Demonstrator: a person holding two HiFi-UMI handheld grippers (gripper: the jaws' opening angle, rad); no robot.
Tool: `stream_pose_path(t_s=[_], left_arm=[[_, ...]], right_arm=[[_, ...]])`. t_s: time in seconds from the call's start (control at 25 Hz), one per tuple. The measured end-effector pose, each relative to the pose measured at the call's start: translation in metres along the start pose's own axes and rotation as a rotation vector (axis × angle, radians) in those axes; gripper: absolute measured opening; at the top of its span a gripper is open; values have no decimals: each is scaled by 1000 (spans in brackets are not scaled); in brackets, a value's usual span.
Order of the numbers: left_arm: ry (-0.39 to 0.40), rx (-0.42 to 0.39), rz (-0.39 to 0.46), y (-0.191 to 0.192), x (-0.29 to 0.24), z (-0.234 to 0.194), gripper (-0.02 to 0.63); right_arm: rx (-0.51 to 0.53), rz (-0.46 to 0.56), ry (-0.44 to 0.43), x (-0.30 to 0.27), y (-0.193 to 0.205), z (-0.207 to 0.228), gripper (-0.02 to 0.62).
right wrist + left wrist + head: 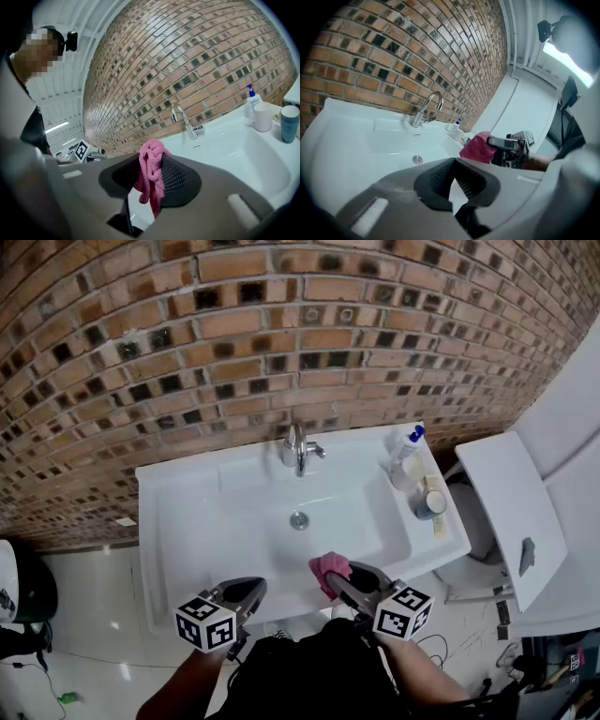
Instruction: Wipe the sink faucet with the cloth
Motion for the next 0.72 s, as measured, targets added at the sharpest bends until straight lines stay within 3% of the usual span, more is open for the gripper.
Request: stream_pose_path(t_s=[0.32, 0.72], left_arm=[[-50, 26, 52, -14, -9, -9, 6], [-219, 77, 126, -46, -29, -13, 6]], right_arm=[[-8, 80, 60, -11, -51, 63, 127], [25, 89, -20, -64, -137, 148, 127]])
Point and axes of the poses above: the fingertips, and each gripper's own axes: x backward along the fingers, z to its right, y out of its underside, the point moved 6 cm from there along x, backward along the fingers, and after that the axes turned 2 degrees about y, right-handed, at the moved point
